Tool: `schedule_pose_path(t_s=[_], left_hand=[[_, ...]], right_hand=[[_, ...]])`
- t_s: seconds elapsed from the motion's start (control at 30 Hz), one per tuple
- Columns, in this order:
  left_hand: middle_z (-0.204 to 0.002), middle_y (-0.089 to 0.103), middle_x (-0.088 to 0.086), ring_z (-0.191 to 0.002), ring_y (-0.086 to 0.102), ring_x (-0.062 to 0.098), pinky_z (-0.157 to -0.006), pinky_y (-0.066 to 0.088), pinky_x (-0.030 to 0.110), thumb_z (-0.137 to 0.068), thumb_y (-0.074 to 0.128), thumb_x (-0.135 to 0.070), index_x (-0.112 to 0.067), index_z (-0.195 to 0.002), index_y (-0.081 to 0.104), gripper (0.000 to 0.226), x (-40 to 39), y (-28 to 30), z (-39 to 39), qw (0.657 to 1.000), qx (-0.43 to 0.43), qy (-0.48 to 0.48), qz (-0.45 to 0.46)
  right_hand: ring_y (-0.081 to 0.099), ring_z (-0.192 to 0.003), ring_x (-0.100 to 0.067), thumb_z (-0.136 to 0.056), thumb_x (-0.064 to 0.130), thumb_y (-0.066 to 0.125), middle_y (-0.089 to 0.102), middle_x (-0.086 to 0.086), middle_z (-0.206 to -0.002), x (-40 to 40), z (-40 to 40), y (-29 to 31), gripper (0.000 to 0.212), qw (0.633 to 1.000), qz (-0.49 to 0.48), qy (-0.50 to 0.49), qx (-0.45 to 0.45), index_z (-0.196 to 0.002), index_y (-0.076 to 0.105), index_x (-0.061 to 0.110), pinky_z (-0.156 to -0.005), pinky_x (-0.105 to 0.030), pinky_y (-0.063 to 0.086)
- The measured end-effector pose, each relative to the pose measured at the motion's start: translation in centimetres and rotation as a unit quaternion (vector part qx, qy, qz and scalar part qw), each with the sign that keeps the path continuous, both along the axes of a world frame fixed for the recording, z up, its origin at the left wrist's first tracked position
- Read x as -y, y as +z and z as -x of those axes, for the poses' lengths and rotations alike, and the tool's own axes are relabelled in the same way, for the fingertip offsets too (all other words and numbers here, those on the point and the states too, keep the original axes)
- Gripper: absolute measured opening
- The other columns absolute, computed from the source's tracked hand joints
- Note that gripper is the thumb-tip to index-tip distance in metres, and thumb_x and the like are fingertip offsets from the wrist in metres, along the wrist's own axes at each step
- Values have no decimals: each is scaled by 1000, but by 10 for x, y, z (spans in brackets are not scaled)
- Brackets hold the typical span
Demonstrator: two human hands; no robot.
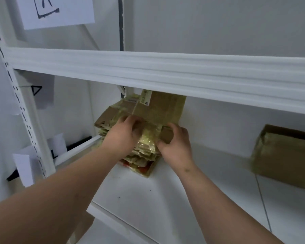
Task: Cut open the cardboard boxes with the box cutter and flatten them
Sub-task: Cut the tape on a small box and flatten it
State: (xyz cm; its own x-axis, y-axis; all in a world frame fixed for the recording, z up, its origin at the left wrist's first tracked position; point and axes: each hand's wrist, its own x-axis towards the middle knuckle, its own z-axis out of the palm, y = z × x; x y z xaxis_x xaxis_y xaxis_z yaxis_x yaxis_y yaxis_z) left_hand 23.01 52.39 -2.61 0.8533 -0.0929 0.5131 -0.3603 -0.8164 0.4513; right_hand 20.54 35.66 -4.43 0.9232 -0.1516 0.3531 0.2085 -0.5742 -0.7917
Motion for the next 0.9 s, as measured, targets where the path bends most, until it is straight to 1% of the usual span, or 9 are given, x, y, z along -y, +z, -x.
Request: schedule_pose_path(t_s=[0.07, 0.13, 0.27, 0.5, 0.57, 0.63, 0.73, 0.8, 0.9], left_hand=[[-136, 49, 8, -112, 56, 30, -82, 44, 32, -97, 50, -26, -24, -138, 49, 41, -8, 3, -11, 1000, 9, 2, -25], [-140, 47, 9, -117, 54, 31, -90, 45, 35, -94, 52, -28, -22, -140, 47, 47, -16, 5, -23, 998, 17, 8, -62], [-146, 41, 6, -128, 46, 29, -102, 40, 37, -91, 52, -38, -25, -145, 41, 56, -33, 18, -54, 996, 1, 11, -92], [-150, 32, 3, -129, 46, 33, -103, 43, 43, -81, 58, -54, -32, -147, 33, 75, -66, 32, -126, 988, -70, -1, -136], [-152, 28, 4, -130, 43, 34, -105, 41, 45, -81, 59, -57, -35, -148, 30, 76, -74, 25, -143, 981, -102, 1, -164], [-156, 21, 4, -135, 35, 33, -109, 35, 47, -85, 55, -59, -36, -148, 30, 71, -77, 13, -155, 965, -118, 16, -233], [-161, 7, -5, -141, 20, 30, -110, 26, 49, -90, 44, -63, -39, -147, 32, 64, -78, -6, -165, 942, -131, 4, -309], [-159, 18, -4, -141, 23, 27, -112, 26, 49, -92, 39, -60, -32, -145, 37, 60, -78, -16, -172, 941, -141, -25, -305], [-144, 44, 1, -134, 39, 26, -112, 30, 46, -93, 36, -56, -24, -137, 41, 56, -77, -24, -178, 943, -162, -50, -287]], right_hand=[[49, -128, -19, -85, 36, 69, 31, 2, -146, -5, -13, 4, 73, 999, 30, 19, -3, -149, 35, 28, -108, -31, 42], [39, -135, -25, -84, 44, 66, 27, 2, -150, -10, -26, 9, 78, 997, 76, 18, -14, -152, 29, 31, -112, -42, 37], [23, -142, -29, -86, 57, 59, 24, -3, -155, -22, -53, 25, 83, 979, 203, -10, 2, -154, 21, 30, -114, -46, 19], [14, -147, -34, -88, 70, 46, 18, -8, -162, -52, -115, 30, 87, 944, 322, -59, -39, -156, 12, 28, -113, -56, 16], [12, -148, -34, -89, 72, 40, 17, -8, -162, -59, -125, 25, 84, 926, 362, -73, -79, -156, 15, 28, -114, -58, 12], [9, -149, -33, -89, 73, 36, 11, -6, -164, -63, -131, 17, 77, 905, 401, -79, -114, -153, 25, 30, -116, -59, 7], [1, -151, -26, -93, 67, 32, 2, 0, -166, -67, -136, 4, 72, 893, 426, -62, -134, -153, 30, 28, -117, -58, -3], [2, -152, -23, -96, 63, 27, 8, 0, -165, -69, -138, -4, 70, 889, 433, -50, -141, -154, 26, 24, -117, -57, -5], [9, -151, -22, -98, 59, 22, 19, 0, -163, -71, -139, -13, 66, 892, 423, -40, -155, -155, 20, 25, -117, -56, -5]])
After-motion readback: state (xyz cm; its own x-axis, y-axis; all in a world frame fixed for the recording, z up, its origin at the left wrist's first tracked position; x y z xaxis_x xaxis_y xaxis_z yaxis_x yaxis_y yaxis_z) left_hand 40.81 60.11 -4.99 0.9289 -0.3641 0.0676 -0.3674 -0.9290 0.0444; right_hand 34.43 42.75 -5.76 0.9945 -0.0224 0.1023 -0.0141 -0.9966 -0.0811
